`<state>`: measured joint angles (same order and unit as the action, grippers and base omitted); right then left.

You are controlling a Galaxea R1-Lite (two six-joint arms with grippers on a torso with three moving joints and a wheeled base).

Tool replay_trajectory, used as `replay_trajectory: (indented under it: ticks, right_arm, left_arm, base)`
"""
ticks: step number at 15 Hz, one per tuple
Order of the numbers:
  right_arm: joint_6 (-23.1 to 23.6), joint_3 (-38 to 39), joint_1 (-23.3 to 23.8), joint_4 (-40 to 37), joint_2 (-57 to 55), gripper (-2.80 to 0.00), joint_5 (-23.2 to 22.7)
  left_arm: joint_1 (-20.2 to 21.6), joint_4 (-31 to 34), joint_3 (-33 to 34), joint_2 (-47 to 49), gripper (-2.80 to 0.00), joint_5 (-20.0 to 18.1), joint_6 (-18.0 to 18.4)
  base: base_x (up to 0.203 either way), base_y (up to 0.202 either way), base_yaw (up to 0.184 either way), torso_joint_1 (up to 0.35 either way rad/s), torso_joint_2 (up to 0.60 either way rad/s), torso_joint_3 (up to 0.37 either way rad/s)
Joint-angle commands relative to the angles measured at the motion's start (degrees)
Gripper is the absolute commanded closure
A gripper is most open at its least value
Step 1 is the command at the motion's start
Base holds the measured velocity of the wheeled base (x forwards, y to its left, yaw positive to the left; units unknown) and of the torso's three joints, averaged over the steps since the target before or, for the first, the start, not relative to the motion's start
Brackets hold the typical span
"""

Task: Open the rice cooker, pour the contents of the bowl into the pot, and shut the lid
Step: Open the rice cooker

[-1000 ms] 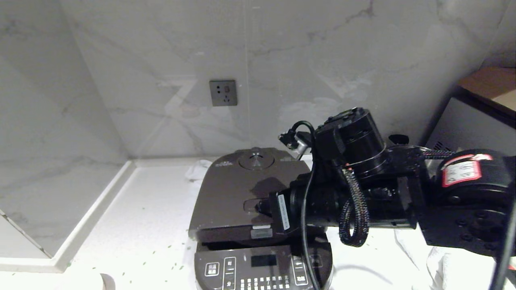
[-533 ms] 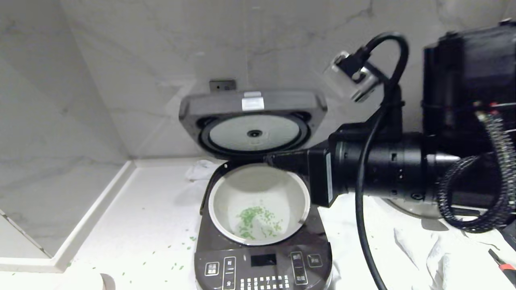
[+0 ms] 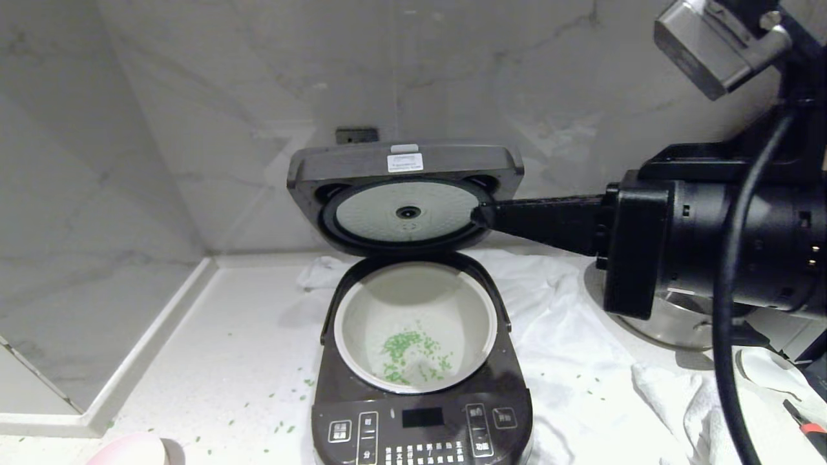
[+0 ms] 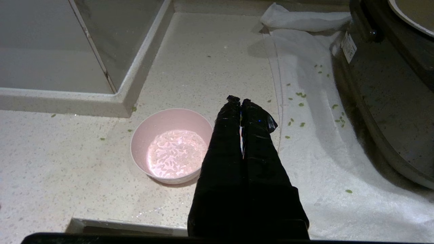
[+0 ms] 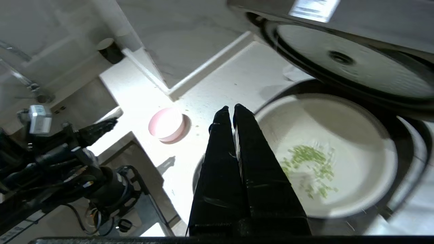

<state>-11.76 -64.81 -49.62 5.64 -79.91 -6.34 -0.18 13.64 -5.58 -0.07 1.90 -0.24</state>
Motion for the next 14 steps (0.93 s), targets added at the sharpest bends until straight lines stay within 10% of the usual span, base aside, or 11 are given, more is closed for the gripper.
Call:
replay_trajectory:
  ticks: [1,4,14]
  right_arm:
    - [0.0,3.7,0.0,-0.3,5.1,0.00,3.4]
    - [0.3,9.5,2.1,-0.5,11.0,0.00,9.3]
    - [13.2,22.4,31.6,-4.9,31.1,0.00,24.3]
  left_arm:
    - [0.0,0.1,0.0,-0.1,0.00,0.0,0.0]
    - [0.0,0.1,0.0,-0.1,0.00,0.0,-0.1]
    - [0.0,0.1,0.0,-0.1,0.00,0.0,-0.1]
  base:
    - [0.000,0.000,0.000,0.000,0.00,0.000]
    - [0.000,0.000,0.000,0.000,0.00,0.000]
    - [0.000,0.000,0.000,0.000,0.00,0.000]
